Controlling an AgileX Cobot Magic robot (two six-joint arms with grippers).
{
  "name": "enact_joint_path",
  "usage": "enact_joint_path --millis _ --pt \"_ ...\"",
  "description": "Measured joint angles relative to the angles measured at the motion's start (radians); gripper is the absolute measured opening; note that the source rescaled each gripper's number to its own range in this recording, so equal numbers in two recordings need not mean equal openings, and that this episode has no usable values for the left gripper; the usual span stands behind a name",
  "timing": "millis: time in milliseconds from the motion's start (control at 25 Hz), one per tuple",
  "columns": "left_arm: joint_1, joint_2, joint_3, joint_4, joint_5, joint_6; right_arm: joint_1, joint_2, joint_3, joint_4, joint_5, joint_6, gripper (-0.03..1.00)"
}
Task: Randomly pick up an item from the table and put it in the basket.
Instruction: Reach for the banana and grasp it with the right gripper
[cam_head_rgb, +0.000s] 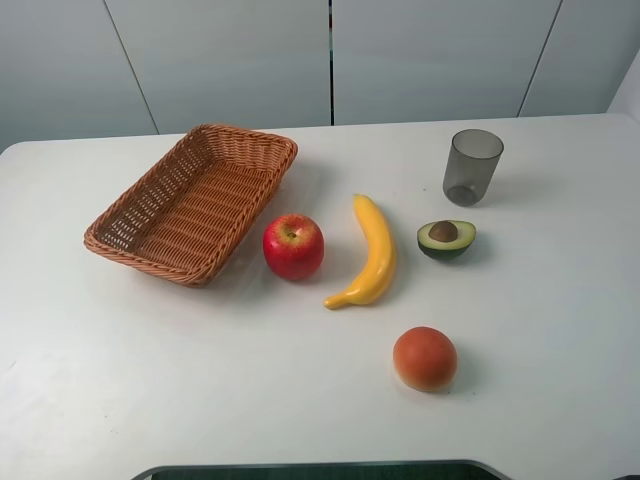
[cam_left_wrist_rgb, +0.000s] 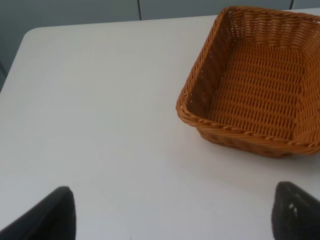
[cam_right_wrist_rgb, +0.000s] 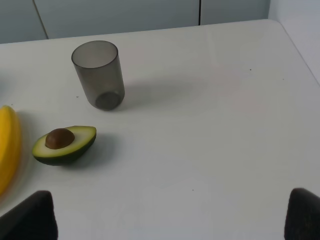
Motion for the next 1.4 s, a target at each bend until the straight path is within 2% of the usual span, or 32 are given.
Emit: enact_joint_path --millis 1240,1400 --pt "0.000 0.000 0.000 0.000 0.000 0.000 0.000 0.000 0.000 0.000 0.000 0.000 0.97" --pt "0.000 0.000 0.000 0.000 0.000 0.000 0.000 0.014 -0.036 0.000 0.030 0.000 0.97"
